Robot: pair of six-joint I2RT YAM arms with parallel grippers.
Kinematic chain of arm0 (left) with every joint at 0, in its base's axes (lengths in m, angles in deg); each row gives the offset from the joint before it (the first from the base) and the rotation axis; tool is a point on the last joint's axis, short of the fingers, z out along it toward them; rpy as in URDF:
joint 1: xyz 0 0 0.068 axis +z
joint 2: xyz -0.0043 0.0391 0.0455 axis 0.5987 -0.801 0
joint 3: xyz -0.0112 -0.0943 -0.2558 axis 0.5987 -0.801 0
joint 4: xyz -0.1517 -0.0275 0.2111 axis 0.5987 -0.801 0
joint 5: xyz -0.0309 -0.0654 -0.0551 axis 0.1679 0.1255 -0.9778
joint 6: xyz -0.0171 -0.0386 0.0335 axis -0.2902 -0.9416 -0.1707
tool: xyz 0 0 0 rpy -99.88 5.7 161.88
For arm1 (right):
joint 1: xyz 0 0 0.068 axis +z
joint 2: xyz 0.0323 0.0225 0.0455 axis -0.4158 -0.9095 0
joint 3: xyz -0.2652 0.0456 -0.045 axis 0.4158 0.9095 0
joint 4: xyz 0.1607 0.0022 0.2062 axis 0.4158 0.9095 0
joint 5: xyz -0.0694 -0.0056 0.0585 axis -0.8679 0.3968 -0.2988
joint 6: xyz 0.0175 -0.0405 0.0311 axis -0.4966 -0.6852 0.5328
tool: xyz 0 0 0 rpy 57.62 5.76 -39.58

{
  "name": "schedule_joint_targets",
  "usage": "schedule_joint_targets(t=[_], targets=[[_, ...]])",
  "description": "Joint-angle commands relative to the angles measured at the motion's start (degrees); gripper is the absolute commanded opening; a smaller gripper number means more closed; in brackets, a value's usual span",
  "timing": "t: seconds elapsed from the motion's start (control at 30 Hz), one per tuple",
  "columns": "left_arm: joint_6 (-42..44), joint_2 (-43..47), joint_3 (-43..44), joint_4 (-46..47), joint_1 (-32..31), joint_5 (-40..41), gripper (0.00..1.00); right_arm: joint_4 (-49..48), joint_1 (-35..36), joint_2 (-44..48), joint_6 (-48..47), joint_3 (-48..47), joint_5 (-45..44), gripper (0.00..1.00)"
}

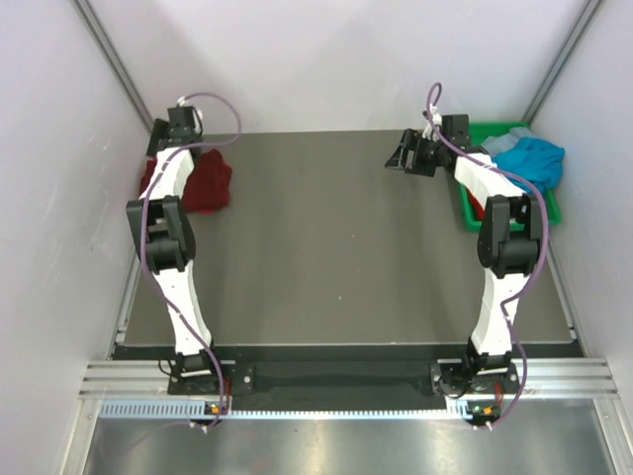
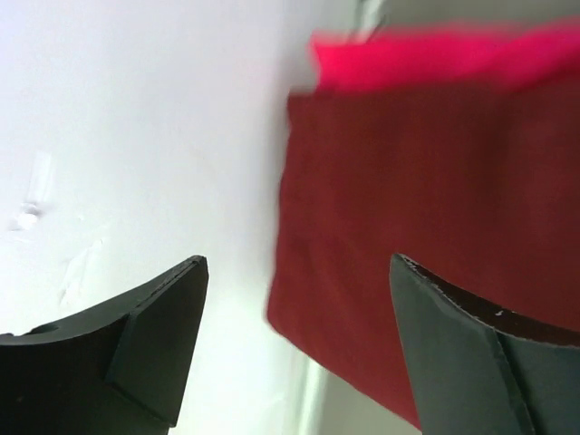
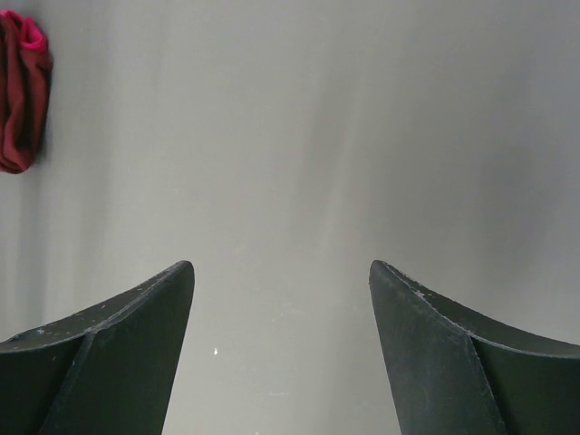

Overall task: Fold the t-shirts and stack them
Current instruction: Neatly place the folded tshirt to the corner

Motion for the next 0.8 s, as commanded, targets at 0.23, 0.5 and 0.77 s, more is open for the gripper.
schedule_joint_targets(t=[0.23,0.5,0.77], targets=[[-27.7,9.8,1.1,-9.5,-9.7,-27.6,0.99,2.7,-0.4,7.7,-11.1,-6.7,-14.5,0.84],[-35.9,13.9,4.1,-8.1,-19.6,-29.3,0.99,2.9,1.4,14.4,-15.8,-7.8,-48.2,1.00],[-34.6,14.4,3.5,-7.9,-22.8,-26.2,0.99,3.3,2.1,21.5,-21.6,-4.3,-50.8,1.00]])
